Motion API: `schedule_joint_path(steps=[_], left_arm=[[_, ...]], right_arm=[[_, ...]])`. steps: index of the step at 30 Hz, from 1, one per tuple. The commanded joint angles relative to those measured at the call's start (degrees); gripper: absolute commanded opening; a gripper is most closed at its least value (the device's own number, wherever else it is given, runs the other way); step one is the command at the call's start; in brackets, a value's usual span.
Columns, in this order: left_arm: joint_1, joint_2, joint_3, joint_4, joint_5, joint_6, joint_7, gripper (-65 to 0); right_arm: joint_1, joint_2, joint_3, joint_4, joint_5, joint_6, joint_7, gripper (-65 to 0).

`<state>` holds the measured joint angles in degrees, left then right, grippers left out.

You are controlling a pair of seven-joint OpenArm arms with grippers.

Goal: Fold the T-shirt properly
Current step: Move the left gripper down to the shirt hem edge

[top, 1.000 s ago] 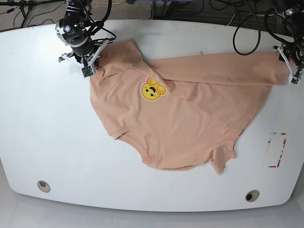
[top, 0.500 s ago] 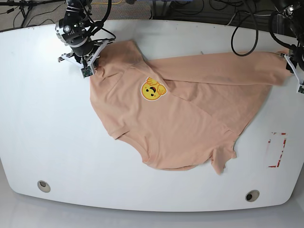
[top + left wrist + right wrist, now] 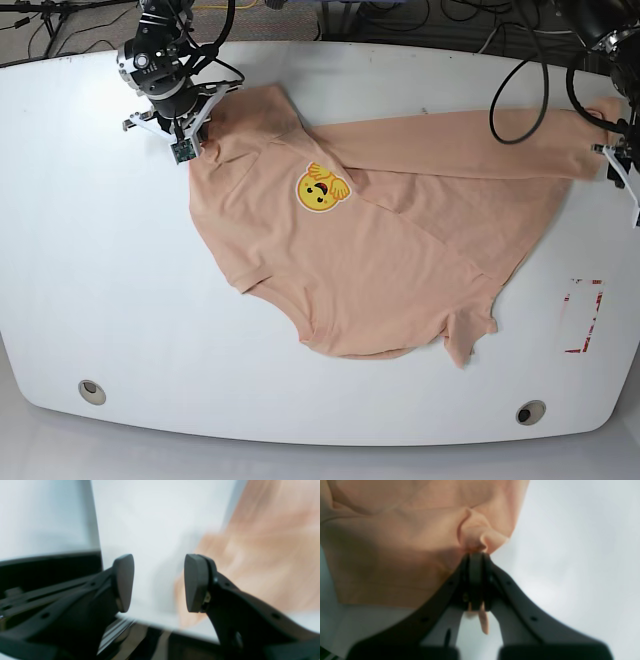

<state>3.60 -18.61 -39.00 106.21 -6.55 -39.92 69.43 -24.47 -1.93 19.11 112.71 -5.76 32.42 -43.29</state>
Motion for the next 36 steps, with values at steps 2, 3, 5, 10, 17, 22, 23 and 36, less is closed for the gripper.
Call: schedule_joint_path(steps=[2,3,5,10,17,22,23,36], left_arm=[[-4.9,1.6,2.7,0.6,0.0,-0.1,-0.5,-34.6],[-6.3,2.2,3.9,0.6,0.0,-0.1,-0.5,-34.6],[-8.4,3.4,6.0,-0.3,0.0,-0.1,-0.5,-34.6],[-14.5,5.3,11.4,-5.5,0.0,-0.1,-0.7,-34.6],[-23.9,7.3,13.1,-21.2,0.0,-0.1,-4.8,-34.9],[-27.2,7.5,13.3,-32.4,0.0,-0.1,-11.4,-34.7],[-27.6,7.5,13.3,-34.3,0.0,0.0,-12.3,-34.7],[-33.1,7.1,15.8,-52.5,0.0,0.5,-22.4,-34.9]], right_arm=[[0.2,0.3,0.2,0.8,0.6,-0.3,1.0,-64.8],[0.2,0.3,0.2,0.8,0.6,-0.3,1.0,-64.8],[0.3,0.3,0.2,0.8,0.6,-0.3,1.0,-64.8],[0.3,0.3,0.2,0.8,0.6,-0.3,1.0,-64.8],[0.4,0.3,0.2,0.8,0.6,-0.2,1.1,-64.8],[0.4,0.3,0.2,0.8,0.6,-0.2,1.1,-64.8],[0.4,0.3,0.2,0.8,0.6,-0.2,1.1,-64.8],[1.2,0.3,0.1,0.8,0.6,-0.1,1.1,-64.8]])
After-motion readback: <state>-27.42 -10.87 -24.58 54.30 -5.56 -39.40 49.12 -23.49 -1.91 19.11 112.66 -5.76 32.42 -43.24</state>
